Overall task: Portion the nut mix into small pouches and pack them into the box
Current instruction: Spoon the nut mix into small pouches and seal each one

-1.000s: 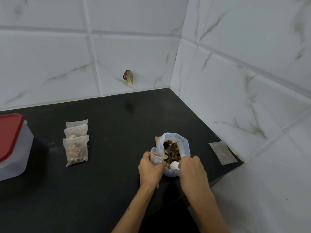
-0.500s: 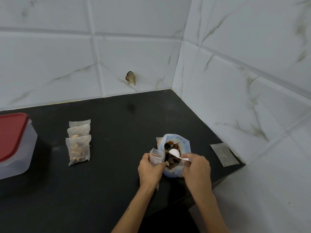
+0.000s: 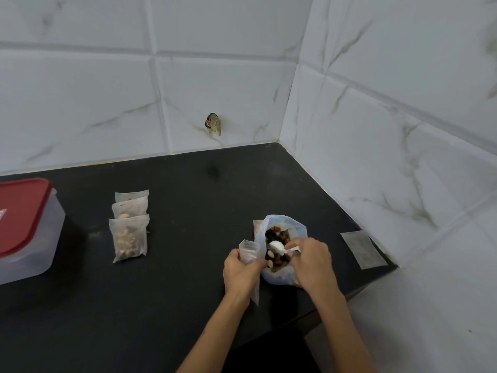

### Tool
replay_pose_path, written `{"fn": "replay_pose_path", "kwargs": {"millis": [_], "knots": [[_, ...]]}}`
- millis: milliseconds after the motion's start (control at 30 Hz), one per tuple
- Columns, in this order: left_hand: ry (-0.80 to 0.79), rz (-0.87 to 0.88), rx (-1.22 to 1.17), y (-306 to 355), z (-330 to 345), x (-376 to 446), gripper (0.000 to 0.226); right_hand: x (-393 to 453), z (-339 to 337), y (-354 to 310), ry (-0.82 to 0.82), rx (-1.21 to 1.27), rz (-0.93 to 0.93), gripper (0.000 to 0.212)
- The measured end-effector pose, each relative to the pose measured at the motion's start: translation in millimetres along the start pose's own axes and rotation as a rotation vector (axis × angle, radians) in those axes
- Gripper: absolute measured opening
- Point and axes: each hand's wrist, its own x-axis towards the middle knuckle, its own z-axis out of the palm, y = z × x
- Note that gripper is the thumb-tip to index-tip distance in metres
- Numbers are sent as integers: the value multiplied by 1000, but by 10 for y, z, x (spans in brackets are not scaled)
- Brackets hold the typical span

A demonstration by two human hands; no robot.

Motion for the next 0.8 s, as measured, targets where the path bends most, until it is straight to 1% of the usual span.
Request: {"fn": "replay_pose_path", "kwargs": {"millis": [67, 133, 200, 267, 333, 433, 533, 667, 800], "knots": [[2, -21, -18, 1, 5, 1, 31, 21, -38, 14, 59, 9, -11, 30], [-6, -49, -46, 5, 8, -1, 30, 30, -29, -21, 60, 17, -15, 32], [-28, -79, -87, 1, 15, 2, 30, 34, 39, -46, -18, 6, -45, 33], [-43, -99, -133, 3, 20, -4, 31, 24, 69, -47, -110, 30, -36, 33], [-52, -110, -182, -6, 21, 4, 34, 23, 42, -11, -143, 46, -48, 27], [-63, -130, -229, -20, 27, 19, 35, 28, -69, 45, -81, 23, -98, 23], [-64, -146, -258, -26, 42, 35, 39, 67, -123, 35, 33, -24, -79, 29], [-51, -145, -274, -18, 53, 24, 36, 43, -63, -10, -30, -153, -25, 36], [-66, -133, -325, -8, 75, 13, 32, 37, -39, -8, -86, -86, 22, 32]]}}
